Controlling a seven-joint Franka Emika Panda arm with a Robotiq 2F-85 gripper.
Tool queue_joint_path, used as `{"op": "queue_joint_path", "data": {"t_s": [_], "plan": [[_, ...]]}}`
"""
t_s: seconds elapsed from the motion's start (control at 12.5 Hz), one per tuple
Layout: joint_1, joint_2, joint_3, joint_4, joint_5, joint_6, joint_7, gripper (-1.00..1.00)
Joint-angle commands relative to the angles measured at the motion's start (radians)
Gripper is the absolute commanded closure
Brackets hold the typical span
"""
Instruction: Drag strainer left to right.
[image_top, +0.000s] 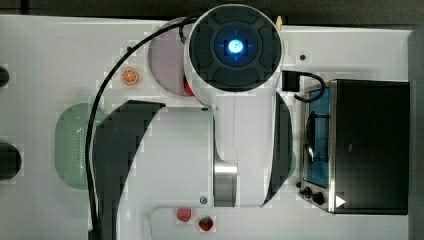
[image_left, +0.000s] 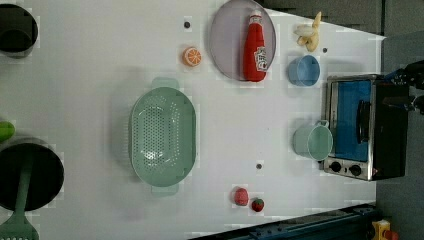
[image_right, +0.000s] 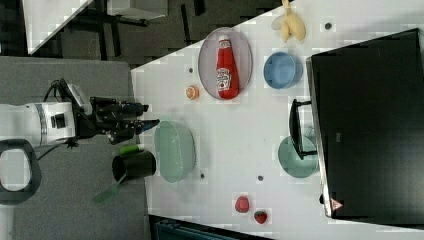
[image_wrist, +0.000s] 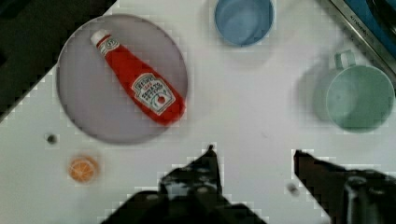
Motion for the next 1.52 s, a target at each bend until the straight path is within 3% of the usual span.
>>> {"op": "queue_joint_path", "data": {"t_s": [0.08, 0.24, 0.64, 1.2, 1.52], "plan": [[-0.035, -0.419, -0.044, -0.207, -0.006, -0.18, 0.003, -0.59], [-0.034, -0.418, -0.044, -0.207, -0.006, -0.175, 0.003, -1.0], [0.002, -0.351, 0.097, -0.208, 0.051, -0.141, 0.062, -1.0], [0.011, -0.09, 0.47, -0.222, 0.049, 0.06, 0.732, -1.0], [0.014, 0.115, 0.573, -0.28, 0.046, 0.293, 1.02, -1.0]]}}
